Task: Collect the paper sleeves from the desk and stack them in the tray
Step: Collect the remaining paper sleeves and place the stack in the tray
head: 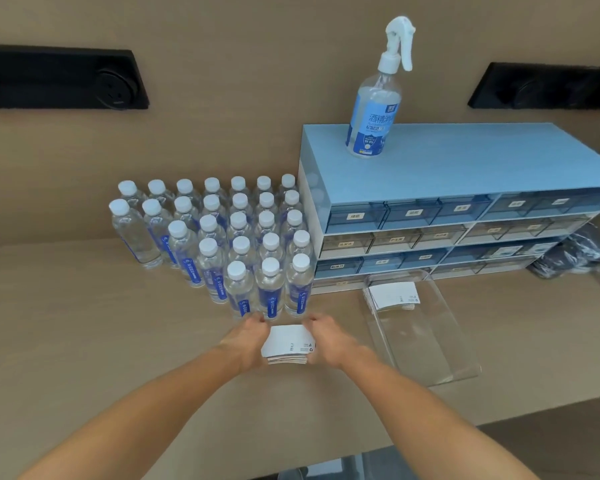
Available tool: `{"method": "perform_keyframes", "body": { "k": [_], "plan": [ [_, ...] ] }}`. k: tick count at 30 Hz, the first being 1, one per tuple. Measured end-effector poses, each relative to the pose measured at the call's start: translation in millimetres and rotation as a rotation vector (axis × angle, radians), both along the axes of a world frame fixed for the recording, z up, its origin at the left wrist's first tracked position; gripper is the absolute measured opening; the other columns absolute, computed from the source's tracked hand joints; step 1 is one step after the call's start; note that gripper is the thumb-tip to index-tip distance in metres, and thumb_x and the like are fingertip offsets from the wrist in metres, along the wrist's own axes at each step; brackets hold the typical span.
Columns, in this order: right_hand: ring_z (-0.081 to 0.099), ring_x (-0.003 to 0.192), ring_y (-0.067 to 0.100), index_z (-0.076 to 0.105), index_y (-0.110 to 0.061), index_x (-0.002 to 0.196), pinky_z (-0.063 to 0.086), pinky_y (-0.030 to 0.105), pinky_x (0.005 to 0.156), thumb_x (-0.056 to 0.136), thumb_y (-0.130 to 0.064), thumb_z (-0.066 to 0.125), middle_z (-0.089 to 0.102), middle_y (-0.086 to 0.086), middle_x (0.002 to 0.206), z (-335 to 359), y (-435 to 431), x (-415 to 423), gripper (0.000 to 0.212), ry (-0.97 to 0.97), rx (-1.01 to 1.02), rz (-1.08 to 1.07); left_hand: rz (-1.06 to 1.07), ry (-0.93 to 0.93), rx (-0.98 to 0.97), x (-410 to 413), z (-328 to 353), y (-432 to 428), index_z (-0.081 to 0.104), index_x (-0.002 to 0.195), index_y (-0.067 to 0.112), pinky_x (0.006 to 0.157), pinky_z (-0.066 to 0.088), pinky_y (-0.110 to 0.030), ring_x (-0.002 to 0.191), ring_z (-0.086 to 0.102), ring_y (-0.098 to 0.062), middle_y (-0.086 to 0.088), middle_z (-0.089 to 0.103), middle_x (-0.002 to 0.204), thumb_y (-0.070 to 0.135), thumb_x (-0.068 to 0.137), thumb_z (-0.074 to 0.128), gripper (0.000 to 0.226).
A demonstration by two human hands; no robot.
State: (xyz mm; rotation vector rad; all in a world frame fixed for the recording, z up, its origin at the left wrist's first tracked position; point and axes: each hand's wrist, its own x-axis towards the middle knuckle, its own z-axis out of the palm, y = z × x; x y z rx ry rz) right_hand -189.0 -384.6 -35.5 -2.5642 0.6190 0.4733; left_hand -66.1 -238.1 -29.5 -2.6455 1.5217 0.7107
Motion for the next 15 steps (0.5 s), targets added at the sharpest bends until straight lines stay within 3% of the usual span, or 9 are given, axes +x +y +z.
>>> {"method": "perform_keyframes", "body": {
  "k": [15],
  "plan": [
    [0.047,0.122,0.022,0.056,-0.013,0.116,0.045,0.031,0.102,0.071,-0.018,0.076,0.040,0.000,0.135,-27.4,-2.4,5.0,0.049,0.010,0.057,-0.038,-0.025,0.012,0.062,8.7,-21.8,-0.2,0.050,0.127,0.010,0.099,0.047,-0.033,0.121,0.047,-0.025,-0.008,0.048,0.130,0.025,0.083,0.071,0.051]
  ]
}}
